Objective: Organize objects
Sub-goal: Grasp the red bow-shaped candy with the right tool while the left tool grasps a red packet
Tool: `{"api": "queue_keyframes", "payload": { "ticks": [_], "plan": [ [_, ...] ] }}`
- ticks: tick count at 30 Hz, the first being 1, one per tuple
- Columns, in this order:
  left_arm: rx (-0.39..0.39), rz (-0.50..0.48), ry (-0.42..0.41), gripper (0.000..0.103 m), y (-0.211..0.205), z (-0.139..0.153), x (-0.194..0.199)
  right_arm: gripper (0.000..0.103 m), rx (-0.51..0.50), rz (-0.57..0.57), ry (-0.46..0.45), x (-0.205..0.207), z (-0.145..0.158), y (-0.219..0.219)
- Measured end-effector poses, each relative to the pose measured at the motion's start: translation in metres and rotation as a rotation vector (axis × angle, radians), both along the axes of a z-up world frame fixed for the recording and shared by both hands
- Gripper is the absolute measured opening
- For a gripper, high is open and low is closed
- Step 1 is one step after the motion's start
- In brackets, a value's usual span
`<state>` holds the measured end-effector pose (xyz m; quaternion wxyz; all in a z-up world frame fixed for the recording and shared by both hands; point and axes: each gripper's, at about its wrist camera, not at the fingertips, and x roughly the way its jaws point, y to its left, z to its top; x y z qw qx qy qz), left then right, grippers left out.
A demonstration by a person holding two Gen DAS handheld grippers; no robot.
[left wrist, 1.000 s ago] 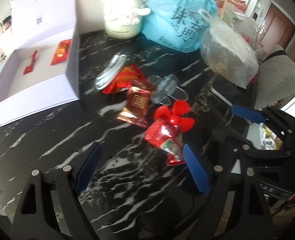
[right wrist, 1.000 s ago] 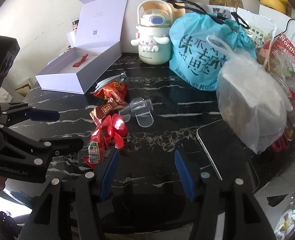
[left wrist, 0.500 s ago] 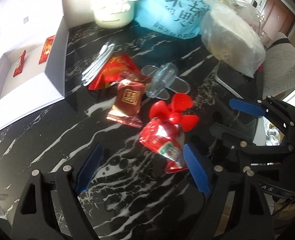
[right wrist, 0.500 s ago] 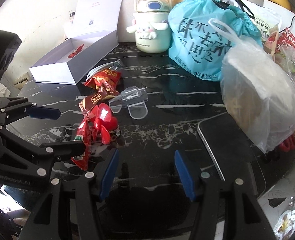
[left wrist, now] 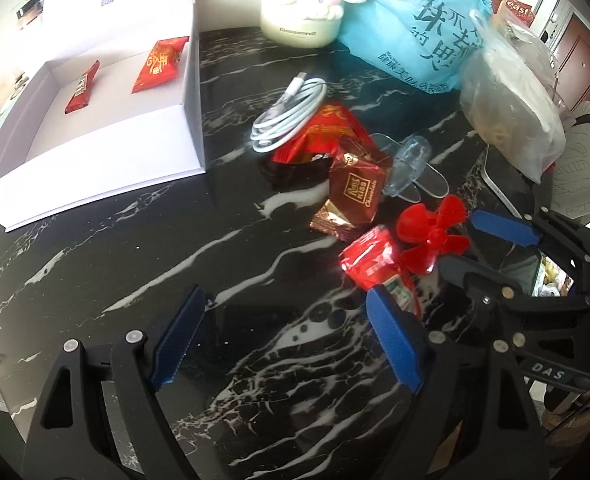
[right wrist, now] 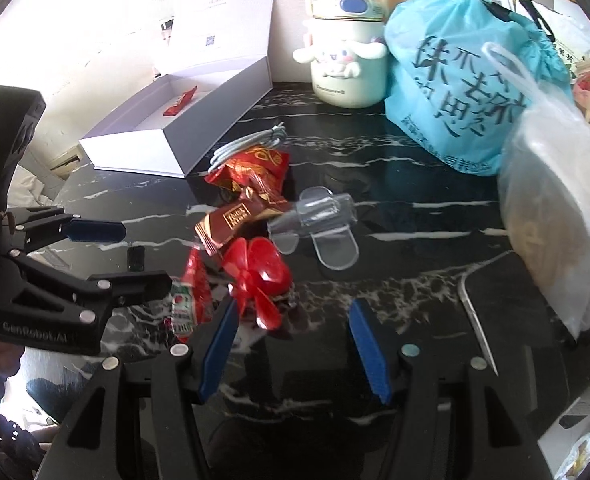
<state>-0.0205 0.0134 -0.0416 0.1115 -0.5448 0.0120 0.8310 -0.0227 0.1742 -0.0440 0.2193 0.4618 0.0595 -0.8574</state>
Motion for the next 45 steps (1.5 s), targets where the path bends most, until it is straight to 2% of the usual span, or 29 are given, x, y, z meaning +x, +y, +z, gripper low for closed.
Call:
{"api": "queue_keyframes", "payload": {
  "ticks": [6,11,15,16,31,34,36,37,39,42,45],
  "plan": [
    [-0.01,-0.009,0.021,0.082,0.001,0.005,0.002,0.058,-0.024,0.013,-0.011,-0.012,-0.009,-0.006],
    [0.019,-0.023,0.029,0.082,0.003,0.009,0.002,0.029,-0.047,0.015,-0.006,-0.012,-0.009,-0.006],
    [0.035,-0.045,0.02,0.082,0.011,0.008,0.001,0.029,-0.037,0.007,0.0,-0.011,-0.008,-0.001],
    [0.034,-0.054,0.019,0.082,0.014,0.007,0.0,0.029,-0.035,0.051,0.002,-0.01,-0.007,0.001],
    [0.051,-0.142,-0.013,0.08,0.046,-0.004,0.005,0.029,-0.027,-0.027,-0.001,0.003,-0.008,0.027],
    [0.047,-0.137,0.009,0.071,0.046,-0.003,0.006,0.028,-0.024,-0.036,0.003,0.004,-0.008,0.027],
    [0.042,-0.136,0.021,0.058,0.046,-0.002,0.007,0.028,-0.023,-0.06,0.005,0.006,-0.008,0.027],
    [0.039,-0.131,0.028,0.054,0.045,-0.002,0.007,0.028,-0.023,-0.059,0.007,0.006,-0.008,0.027],
    [0.059,-0.111,0.031,0.035,0.041,-0.001,0.006,0.028,-0.024,-0.061,0.008,0.007,-0.008,0.026],
    [0.083,-0.112,0.02,0.026,0.037,0.0,0.004,0.028,-0.026,-0.071,0.005,0.006,-0.008,0.026],
    [0.078,-0.127,0.023,0.025,0.036,0.002,0.005,0.028,-0.018,-0.071,0.014,0.008,-0.007,0.024]
  ]
}}
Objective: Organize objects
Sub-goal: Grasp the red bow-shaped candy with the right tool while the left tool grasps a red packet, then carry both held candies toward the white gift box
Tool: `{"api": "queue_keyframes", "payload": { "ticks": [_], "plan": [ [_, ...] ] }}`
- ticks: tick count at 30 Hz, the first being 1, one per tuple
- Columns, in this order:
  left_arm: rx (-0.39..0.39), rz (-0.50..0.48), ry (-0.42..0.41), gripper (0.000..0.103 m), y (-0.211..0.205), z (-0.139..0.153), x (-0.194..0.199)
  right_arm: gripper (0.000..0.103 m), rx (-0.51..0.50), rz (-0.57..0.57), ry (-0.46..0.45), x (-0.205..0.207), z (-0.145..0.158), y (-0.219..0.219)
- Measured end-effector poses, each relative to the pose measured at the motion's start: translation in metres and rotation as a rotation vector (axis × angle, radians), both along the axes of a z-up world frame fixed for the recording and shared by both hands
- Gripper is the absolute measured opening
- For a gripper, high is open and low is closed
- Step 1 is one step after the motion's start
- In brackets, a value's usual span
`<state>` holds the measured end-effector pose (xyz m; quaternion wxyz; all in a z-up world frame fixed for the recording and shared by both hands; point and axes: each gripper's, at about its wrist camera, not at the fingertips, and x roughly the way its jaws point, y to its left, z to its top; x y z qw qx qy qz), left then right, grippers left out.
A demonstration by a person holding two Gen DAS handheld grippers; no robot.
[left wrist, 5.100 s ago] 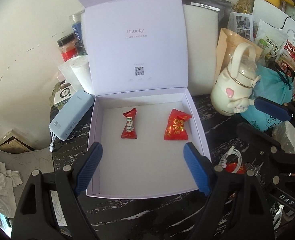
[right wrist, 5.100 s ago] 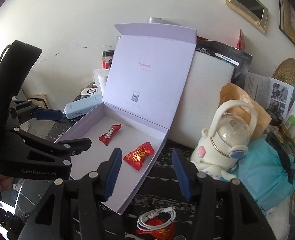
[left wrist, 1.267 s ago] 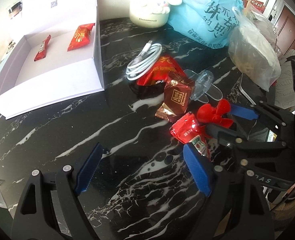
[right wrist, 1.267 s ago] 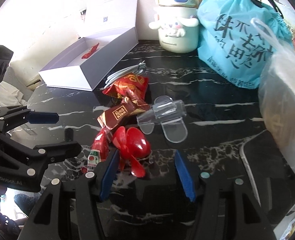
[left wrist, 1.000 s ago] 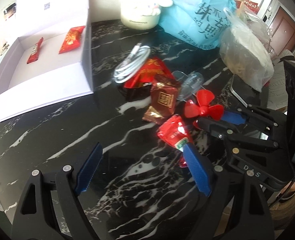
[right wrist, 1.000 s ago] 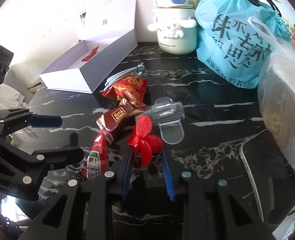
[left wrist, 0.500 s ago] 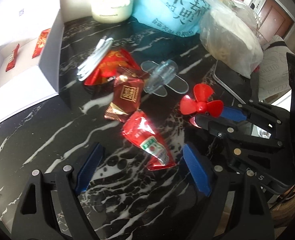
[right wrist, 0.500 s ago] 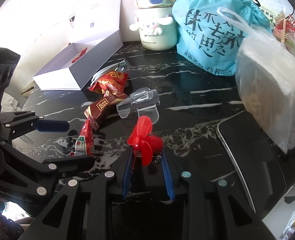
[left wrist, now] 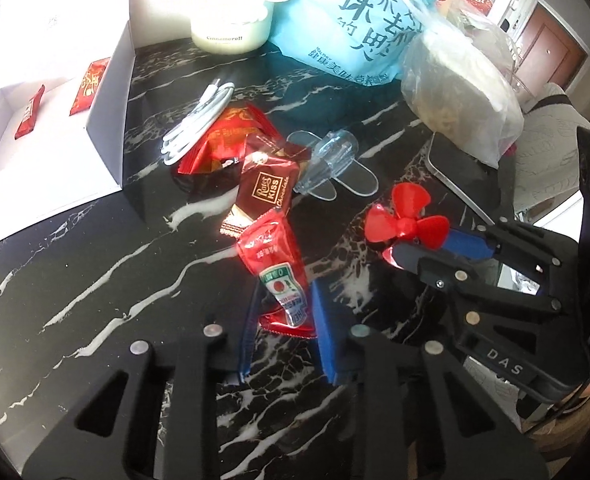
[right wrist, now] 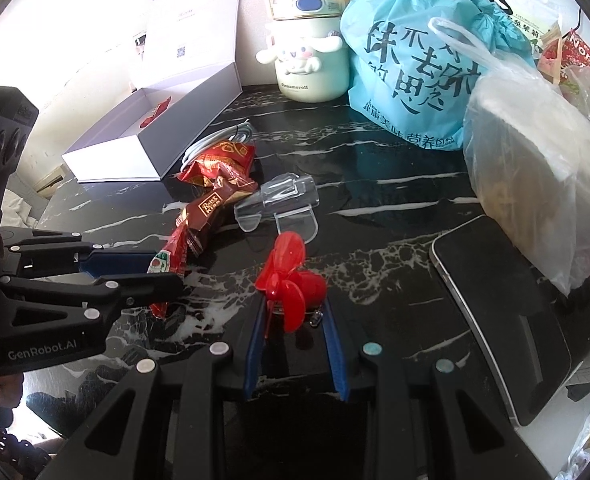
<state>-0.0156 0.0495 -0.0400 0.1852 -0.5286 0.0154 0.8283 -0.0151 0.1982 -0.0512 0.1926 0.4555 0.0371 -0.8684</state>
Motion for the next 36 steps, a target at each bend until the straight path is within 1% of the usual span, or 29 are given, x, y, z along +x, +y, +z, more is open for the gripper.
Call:
{"api": "queue_keyframes", "payload": {
  "ticks": [9,18,26,36],
  "plan": [
    [0.015,-0.016,0.012,0.025,-0.001,0.007,0.006,0.027,-0.014,0.013,0.024,0.005,0.007,-0.004],
    [0.017,0.0,0.018,0.025,-0.008,0.011,0.006,0.027,-0.015,0.02,0.034,0.006,0.017,-0.008],
    [0.025,0.052,0.032,0.025,-0.029,0.02,0.011,0.027,-0.009,0.068,0.055,0.008,0.028,-0.029],
    [0.0,0.159,0.07,0.025,-0.073,0.035,0.023,0.027,-0.027,0.166,0.078,0.017,0.045,-0.072]
  ]
}}
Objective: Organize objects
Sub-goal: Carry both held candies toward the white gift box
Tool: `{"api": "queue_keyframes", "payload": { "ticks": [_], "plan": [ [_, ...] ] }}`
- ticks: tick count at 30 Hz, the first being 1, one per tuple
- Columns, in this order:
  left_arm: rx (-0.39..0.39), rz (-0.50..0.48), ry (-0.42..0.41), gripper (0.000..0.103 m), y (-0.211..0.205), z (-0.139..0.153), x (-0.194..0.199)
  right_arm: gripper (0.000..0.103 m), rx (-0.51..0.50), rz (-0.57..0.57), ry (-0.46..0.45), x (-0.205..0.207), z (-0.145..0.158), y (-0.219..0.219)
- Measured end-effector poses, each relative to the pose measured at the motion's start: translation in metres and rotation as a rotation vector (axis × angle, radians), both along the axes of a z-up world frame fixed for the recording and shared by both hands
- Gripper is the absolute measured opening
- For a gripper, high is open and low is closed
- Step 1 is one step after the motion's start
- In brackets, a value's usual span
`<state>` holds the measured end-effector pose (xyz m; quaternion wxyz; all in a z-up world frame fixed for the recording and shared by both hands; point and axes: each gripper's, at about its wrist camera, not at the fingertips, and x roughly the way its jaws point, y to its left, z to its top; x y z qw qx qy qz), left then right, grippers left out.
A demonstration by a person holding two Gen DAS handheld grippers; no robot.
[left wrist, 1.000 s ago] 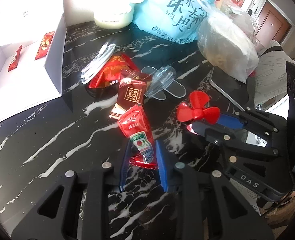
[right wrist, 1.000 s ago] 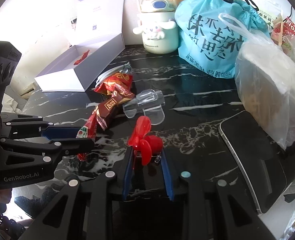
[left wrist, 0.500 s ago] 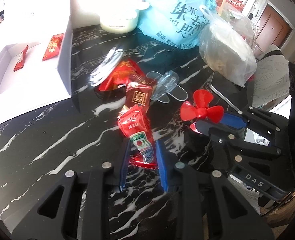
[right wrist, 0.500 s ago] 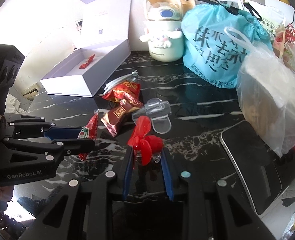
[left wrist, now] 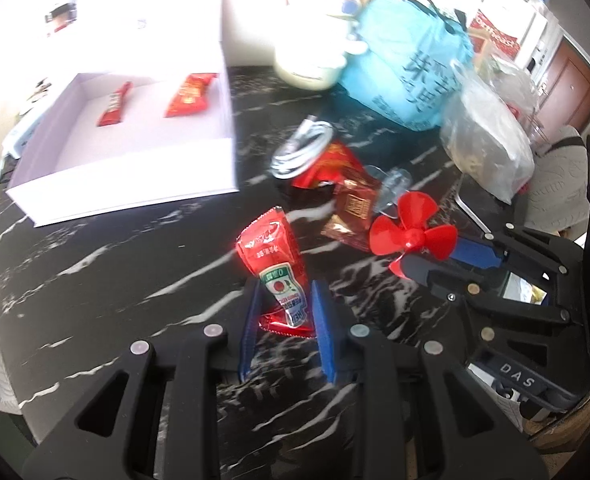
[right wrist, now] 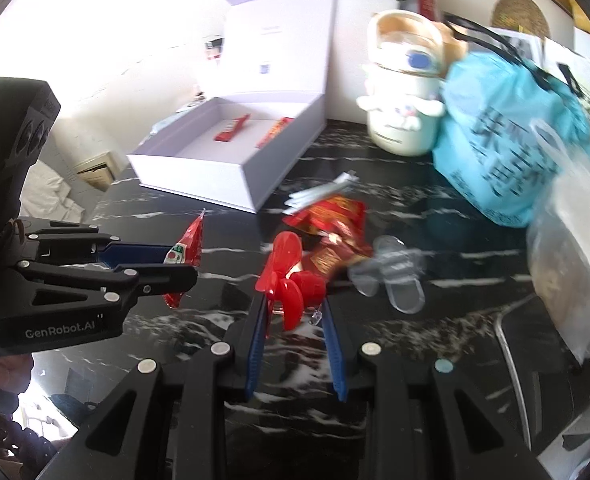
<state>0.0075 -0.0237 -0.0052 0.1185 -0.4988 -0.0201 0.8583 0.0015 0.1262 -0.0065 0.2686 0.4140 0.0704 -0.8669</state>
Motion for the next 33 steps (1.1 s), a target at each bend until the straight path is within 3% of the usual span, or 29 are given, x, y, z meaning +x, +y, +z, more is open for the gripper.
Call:
{"api": "queue_keyframes", "payload": {
  "ticks": [16,33],
  "plan": [
    [-0.05,0.166,0.009,0.025,-0.062,0.011,0.02,0.027,-0.002,0.142,0.02,0.013,0.02,-0.064],
    [-0.06,0.209,0.018,0.025,-0.101,0.029,0.003,0.027,-0.005,0.199,0.055,-0.003,0.036,-0.102]
  ]
}}
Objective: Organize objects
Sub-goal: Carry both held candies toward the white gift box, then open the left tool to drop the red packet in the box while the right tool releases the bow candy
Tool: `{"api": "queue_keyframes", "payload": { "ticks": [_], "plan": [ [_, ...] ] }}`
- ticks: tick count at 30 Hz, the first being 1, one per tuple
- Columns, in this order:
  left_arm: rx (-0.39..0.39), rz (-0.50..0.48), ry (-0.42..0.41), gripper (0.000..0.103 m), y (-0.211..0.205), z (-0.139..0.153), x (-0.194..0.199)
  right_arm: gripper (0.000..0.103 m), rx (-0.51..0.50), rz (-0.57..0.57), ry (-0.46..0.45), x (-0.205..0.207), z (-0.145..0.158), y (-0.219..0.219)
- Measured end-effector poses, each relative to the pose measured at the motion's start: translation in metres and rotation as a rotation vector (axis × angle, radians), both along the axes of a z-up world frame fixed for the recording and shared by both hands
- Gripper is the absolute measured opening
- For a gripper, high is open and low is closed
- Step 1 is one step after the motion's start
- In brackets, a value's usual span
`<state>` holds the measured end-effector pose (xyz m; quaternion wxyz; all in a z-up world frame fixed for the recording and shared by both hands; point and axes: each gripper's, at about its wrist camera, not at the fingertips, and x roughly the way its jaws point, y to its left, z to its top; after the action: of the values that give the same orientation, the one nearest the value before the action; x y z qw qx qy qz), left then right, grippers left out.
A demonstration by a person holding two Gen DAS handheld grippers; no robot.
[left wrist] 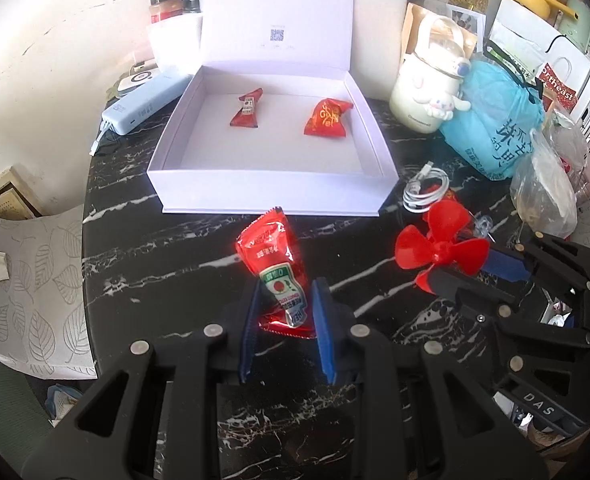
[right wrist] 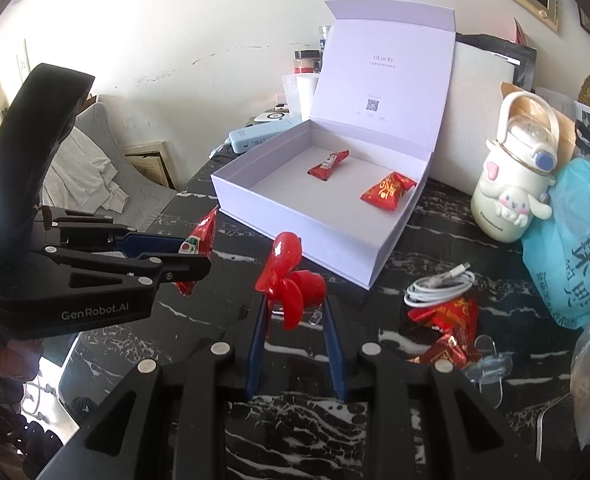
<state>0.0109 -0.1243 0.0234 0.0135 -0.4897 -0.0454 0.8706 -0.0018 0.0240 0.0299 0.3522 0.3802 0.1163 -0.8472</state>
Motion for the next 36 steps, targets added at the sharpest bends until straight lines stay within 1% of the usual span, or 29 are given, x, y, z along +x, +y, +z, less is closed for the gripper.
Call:
{"api": "queue_keyframes", "payload": {
  "ticks": [10,23,28,36],
  "plan": [
    [0.002,-0.004,0.009,0.025,-0.01,0.009,-0.036,0.027,-0.005,-0.002,0.02,-0.03,0.012,-0.008],
    [0.018,-0.021,0.007,0.025,-0.021,0.008,-0.089,0.027,-0.004,-0.007,0.038,-0.079,0.018,-0.024],
    [0.013,-0.029,-0.003,0.025,-0.026,0.004,-0.11,0.027,-0.001,0.013,0.042,-0.098,0.017,-0.034],
    [0.01,-0.02,-0.022,0.025,-0.038,-0.007,-0.139,0.027,0.02,0.035,0.033,-0.131,0.007,-0.053]
  ]
}}
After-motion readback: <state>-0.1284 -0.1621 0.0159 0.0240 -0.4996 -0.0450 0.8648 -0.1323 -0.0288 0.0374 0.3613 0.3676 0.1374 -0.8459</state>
